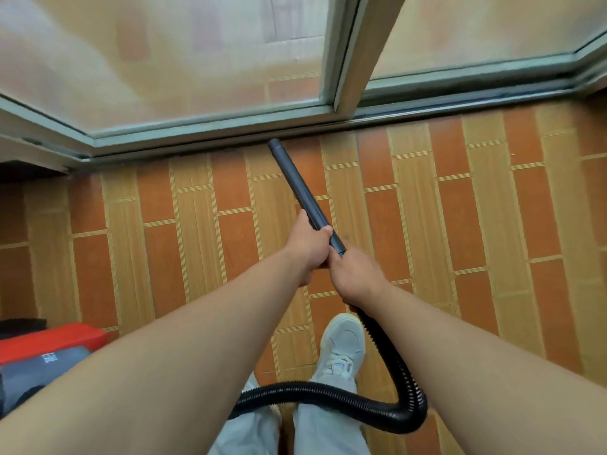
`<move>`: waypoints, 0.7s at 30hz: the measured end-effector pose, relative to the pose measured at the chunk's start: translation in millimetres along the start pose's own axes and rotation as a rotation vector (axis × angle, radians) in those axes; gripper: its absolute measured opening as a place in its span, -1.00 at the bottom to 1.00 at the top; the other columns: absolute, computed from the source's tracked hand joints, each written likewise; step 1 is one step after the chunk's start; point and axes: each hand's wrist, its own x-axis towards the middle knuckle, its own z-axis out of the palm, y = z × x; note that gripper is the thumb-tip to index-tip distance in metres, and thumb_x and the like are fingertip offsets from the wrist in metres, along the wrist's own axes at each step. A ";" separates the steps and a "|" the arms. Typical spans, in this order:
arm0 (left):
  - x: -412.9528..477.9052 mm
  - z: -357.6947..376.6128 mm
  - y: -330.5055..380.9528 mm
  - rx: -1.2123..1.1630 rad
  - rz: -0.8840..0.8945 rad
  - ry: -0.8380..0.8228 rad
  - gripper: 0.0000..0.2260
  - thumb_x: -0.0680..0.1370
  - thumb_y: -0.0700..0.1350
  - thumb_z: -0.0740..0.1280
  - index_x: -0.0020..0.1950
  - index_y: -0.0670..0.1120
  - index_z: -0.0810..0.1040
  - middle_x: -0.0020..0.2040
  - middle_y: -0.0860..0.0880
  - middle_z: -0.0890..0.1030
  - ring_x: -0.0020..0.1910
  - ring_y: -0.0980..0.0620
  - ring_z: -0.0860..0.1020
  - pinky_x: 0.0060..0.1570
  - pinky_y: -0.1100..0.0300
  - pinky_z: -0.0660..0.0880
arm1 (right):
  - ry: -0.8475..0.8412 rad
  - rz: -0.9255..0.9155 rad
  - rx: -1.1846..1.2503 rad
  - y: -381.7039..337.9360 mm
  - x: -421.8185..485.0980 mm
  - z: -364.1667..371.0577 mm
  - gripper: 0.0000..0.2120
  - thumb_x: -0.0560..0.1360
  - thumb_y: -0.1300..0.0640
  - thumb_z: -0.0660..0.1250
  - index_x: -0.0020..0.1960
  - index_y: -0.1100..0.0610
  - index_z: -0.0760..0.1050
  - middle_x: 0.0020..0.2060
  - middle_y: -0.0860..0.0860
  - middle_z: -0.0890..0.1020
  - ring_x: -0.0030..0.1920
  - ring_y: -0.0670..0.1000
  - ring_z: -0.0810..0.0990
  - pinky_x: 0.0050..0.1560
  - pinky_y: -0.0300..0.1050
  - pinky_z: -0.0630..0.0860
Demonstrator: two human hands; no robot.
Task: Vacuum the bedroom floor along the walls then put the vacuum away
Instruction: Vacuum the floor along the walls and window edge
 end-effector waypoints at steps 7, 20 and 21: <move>-60.6 91.1 17.0 0.287 0.028 -0.118 -0.51 0.69 -0.14 0.27 0.60 0.08 0.21 0.32 -0.11 0.56 0.20 -0.13 0.61 0.17 -0.13 0.62 | 0.073 0.182 0.367 68.3 -70.1 -45.9 -0.50 0.65 -0.28 0.05 -0.13 0.10 0.47 -0.27 0.05 0.58 -0.33 0.11 0.56 -0.18 0.12 0.64; -101.3 202.8 95.8 0.584 0.168 -0.222 -0.69 0.69 -0.09 0.30 0.40 -0.17 0.49 0.06 -0.12 0.65 0.00 -0.04 0.66 -0.09 0.12 0.63 | 0.172 0.398 1.032 94.6 -77.6 -142.2 -0.62 0.66 -0.08 0.09 0.13 0.21 0.49 -0.30 0.12 0.57 -0.46 0.11 0.54 -0.38 -0.04 0.56; -103.2 209.0 100.4 0.591 0.176 -0.236 -0.67 0.69 -0.10 0.31 0.44 -0.15 0.47 0.05 -0.11 0.64 -0.01 -0.03 0.66 -0.09 0.12 0.63 | 0.162 0.393 1.122 95.2 -79.5 -148.5 -0.62 0.66 -0.07 0.08 0.15 0.21 0.49 -0.32 0.10 0.55 -0.49 0.08 0.51 -0.39 -0.07 0.54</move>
